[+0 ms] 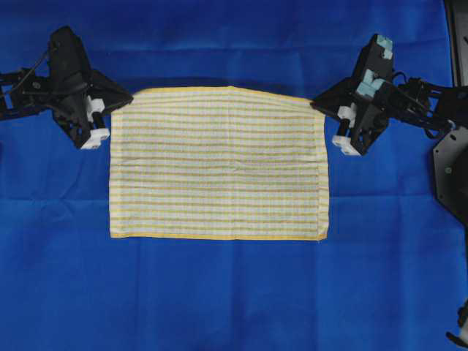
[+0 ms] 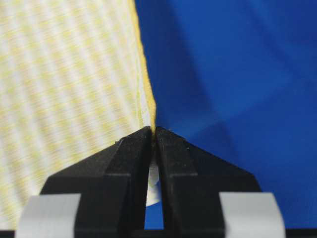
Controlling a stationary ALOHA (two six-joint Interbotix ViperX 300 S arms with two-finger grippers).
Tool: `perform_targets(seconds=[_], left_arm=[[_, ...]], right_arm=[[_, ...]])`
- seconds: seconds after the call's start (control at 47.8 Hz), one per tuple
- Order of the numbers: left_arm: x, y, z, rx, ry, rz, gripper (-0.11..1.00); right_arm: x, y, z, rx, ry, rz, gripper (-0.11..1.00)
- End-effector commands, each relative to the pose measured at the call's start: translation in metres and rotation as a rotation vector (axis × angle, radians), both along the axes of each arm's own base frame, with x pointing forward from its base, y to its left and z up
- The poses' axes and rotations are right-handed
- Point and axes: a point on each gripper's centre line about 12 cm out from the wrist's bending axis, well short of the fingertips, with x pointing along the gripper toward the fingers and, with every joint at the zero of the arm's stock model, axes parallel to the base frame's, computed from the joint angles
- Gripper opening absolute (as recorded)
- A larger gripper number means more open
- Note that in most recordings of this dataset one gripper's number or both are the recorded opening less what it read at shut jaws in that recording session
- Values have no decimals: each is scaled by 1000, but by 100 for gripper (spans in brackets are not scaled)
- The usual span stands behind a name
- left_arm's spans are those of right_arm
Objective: Fold the yellow towel.
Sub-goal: 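Pull both corners toward the near edge, folding the towel in half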
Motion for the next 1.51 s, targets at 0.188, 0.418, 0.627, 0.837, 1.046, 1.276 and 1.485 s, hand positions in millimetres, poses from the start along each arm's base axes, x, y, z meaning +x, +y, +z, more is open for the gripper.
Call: perform_targets(seconds=[0.188,0.418,0.627,0.837,1.046,1.276,1.485], left_arm=[[5,-57,14,-30,-50,-183,3],[-1,-91,12,-137,-56,-239,3],[-2,-122,13,-184,-56,-328,3],[-1,-140,14,-222,-55,-368,3],[3,-142,13,-219,-44,-375,3],[8,-143,10,-218,-1,-372,3],[9,-141,9,-222,3,-361,5]], right_arm=[[-2,43,13,65,-60,96,3],[-2,82,13,128,-67,194,3],[-3,114,14,175,-69,276,3],[-3,131,11,207,-55,310,3],[1,136,9,208,-42,325,3],[3,140,7,213,-16,338,3],[6,144,5,215,0,350,4]])
